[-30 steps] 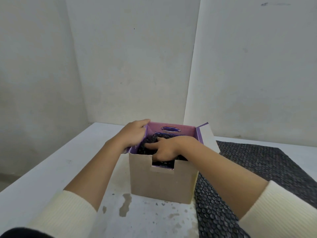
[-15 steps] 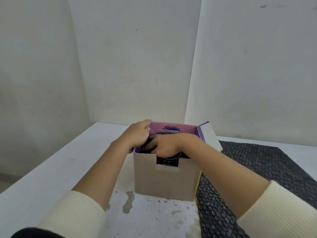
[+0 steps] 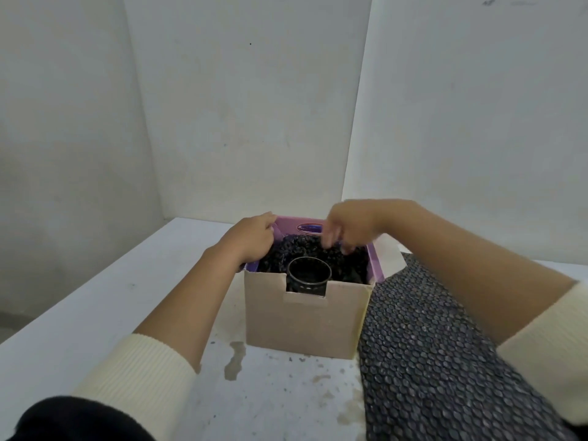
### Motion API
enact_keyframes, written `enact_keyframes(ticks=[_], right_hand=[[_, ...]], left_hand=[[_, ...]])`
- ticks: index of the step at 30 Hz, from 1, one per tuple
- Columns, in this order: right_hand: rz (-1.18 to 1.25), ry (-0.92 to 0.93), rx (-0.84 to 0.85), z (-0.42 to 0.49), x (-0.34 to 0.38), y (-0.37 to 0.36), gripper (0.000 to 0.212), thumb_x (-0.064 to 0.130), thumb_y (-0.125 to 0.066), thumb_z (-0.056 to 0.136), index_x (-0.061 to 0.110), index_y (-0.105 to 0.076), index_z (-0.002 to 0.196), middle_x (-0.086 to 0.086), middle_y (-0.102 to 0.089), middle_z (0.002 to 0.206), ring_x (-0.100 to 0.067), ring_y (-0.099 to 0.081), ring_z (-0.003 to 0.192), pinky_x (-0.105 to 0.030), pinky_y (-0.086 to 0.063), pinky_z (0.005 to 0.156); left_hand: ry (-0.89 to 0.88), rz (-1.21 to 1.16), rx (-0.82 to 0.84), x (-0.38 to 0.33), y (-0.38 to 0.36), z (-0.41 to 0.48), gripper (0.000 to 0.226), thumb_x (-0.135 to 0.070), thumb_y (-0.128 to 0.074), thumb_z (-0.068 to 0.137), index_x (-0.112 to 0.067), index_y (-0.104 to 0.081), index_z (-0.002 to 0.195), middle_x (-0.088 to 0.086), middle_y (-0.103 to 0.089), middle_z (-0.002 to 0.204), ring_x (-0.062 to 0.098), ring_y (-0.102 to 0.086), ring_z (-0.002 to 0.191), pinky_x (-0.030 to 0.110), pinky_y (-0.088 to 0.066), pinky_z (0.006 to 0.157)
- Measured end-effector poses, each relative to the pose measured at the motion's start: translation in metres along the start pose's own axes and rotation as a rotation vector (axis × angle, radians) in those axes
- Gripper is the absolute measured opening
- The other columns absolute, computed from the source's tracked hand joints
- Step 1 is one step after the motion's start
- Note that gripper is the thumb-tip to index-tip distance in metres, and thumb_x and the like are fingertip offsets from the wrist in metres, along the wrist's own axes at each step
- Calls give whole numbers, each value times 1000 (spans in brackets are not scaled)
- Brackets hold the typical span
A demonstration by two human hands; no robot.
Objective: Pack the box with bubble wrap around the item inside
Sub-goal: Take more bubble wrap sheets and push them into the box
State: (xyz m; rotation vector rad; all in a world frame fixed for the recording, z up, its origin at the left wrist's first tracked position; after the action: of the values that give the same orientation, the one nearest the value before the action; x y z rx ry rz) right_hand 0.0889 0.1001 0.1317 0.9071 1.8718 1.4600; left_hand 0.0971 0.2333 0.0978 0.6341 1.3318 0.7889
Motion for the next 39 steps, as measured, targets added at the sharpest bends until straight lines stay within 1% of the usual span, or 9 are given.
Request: enact_keyframes(ticks=[3, 9, 14, 17, 21, 24, 29, 33, 39], right_hand=[[-299, -113, 108, -7, -13, -24, 24, 13, -55, 88, 17, -67, 108, 4, -65, 107, -14, -50, 102, -51, -18, 107], [-532, -163, 183, 3, 2, -50, 26, -3, -42, 87, 13, -43, 67, 3, -46, 65, -16, -43, 66, -49, -19, 105], [-287, -180, 179, -15, -5, -25, 28, 44, -54, 83, 18, -62, 82, 10, -54, 67, -17, -52, 87, -48, -22, 93], [-388, -203, 211, -20, -11, -42, 16, 27, -57, 83, 13, -62, 85, 9, -52, 60, -13, -50, 73, -53, -13, 104], [-500, -228, 315, -13, -3, -62, 11, 17, -53, 89, 13, -49, 81, 4, -44, 74, -14, -38, 62, -45, -25, 99], [-408, -236, 373, -11, -1, -61, 16, 30, -54, 88, 14, -54, 89, 5, -47, 74, -15, -46, 63, -34, -39, 74], [110, -73, 130, 9, 13, -29, 74, 42, -70, 73, 24, -38, 138, 5, -56, 121, -19, -57, 109, -37, -44, 97], [210, -4, 109, 29, 35, -53, 93, 63, -60, 73, 48, -3, 145, -2, -7, 159, -27, -16, 145, -48, -20, 115], [105, -88, 279, 41, 39, -85, 80, 61, -50, 83, 48, -1, 145, -8, 25, 156, -38, -12, 144, -48, -20, 115]], left_hand=[[8, 9, -8, 2, -1, 1, 40, -14, -27, 97, -15, -48, 130, 14, -48, 139, 33, -46, 124, 29, -30, 82], [14, 18, -10, 2, 2, 0, 39, -14, -28, 96, -13, -47, 131, 13, -47, 140, 33, -45, 126, 32, -34, 85], [17, 19, 8, 2, 0, -2, 41, -15, -29, 95, -16, -45, 133, 13, -46, 141, 33, -46, 125, 39, -39, 99], [33, 20, 9, 1, 0, -3, 41, -15, -29, 96, -18, -44, 135, 13, -46, 141, 33, -46, 124, 38, -39, 96], [31, 35, 11, -2, 1, -4, 39, -16, -30, 97, -15, -44, 133, 13, -47, 139, 32, -46, 124, 39, -38, 100], [15, 46, 16, -1, 1, -3, 36, -15, -30, 96, -16, -48, 126, 13, -53, 132, 31, -50, 115, 40, -41, 97], [29, -45, 15, 4, -1, -2, 39, -16, -29, 96, -19, -49, 130, 11, -49, 138, 31, -47, 122, 36, -39, 98], [41, -140, -14, 5, 1, -2, 39, -16, -31, 97, -21, -49, 131, 9, -47, 141, 26, -45, 122, 26, -30, 86], [23, -167, -27, 5, 1, 1, 37, -14, -31, 97, -16, -54, 126, 6, -52, 137, 13, -38, 96, 22, -32, 68]])
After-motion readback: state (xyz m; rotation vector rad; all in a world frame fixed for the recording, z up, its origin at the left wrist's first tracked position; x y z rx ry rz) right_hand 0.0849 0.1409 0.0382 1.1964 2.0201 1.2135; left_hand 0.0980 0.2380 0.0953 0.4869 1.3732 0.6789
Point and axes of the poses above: each hand's wrist, its own z-axis towards the middle knuckle, its own y-axis out of the back of the hand, x = y × z, the point moved 10 cm from there along z, towards the middle knuckle
